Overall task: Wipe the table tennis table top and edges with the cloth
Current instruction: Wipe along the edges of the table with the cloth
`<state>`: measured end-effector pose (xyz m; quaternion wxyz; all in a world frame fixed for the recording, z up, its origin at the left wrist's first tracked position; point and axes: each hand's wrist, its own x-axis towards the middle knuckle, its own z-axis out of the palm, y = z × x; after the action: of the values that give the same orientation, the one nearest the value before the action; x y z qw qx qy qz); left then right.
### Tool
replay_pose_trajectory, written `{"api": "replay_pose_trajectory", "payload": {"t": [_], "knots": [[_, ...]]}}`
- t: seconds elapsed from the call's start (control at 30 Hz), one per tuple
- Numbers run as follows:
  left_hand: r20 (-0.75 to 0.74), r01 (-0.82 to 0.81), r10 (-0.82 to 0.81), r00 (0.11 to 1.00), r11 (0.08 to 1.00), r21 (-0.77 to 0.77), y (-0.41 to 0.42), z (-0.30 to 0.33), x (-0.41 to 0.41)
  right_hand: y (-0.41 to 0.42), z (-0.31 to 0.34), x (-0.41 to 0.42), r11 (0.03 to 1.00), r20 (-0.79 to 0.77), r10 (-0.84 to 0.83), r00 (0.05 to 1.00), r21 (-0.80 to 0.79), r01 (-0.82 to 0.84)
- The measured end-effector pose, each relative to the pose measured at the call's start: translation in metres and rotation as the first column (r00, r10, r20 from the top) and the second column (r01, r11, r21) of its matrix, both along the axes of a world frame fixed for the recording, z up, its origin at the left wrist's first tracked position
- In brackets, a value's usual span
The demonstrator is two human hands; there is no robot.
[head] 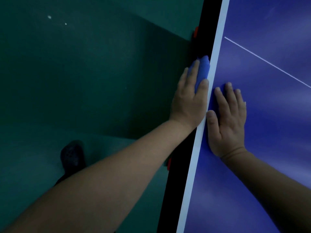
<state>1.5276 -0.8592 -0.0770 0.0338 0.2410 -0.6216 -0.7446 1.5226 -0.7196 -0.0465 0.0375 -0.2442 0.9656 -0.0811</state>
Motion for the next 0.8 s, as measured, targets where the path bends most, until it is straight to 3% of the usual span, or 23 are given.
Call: {"api": "replay_pose_trajectory", "payload": {"t": [0.13,0.23,0.33,0.57,0.67,0.8], "knots": [[-0.085,0.015,-0.021,0.996,0.997,-0.072,0.035,0.005,0.093,0.0,0.0,-0.001,1.0,-0.007,0.004,1.0,-0.01,-0.004],[-0.04,0.069,-0.074,0.996,0.991,-0.115,0.056,0.006,0.141,0.001,0.0,-0.001,1.0,-0.008,0.008,1.0,-0.008,-0.008],[-0.036,0.068,-0.075,0.997,0.982,-0.178,0.044,-0.003,0.103,0.0,-0.001,-0.002,1.0,-0.006,0.01,1.0,-0.011,-0.01],[-0.001,0.031,-0.031,1.0,0.998,-0.054,-0.012,-0.003,-0.029,-0.003,0.002,-0.002,1.0,-0.02,0.0,1.0,0.03,0.0],[-0.019,0.05,-0.052,0.998,0.996,-0.078,-0.008,-0.003,-0.016,-0.006,0.004,-0.004,1.0,0.02,-0.009,1.0,0.026,0.009],[-0.012,0.088,-0.089,0.996,0.991,-0.097,0.017,0.003,0.058,-0.005,0.007,-0.002,1.0,0.013,0.002,1.0,0.03,-0.003]]}}
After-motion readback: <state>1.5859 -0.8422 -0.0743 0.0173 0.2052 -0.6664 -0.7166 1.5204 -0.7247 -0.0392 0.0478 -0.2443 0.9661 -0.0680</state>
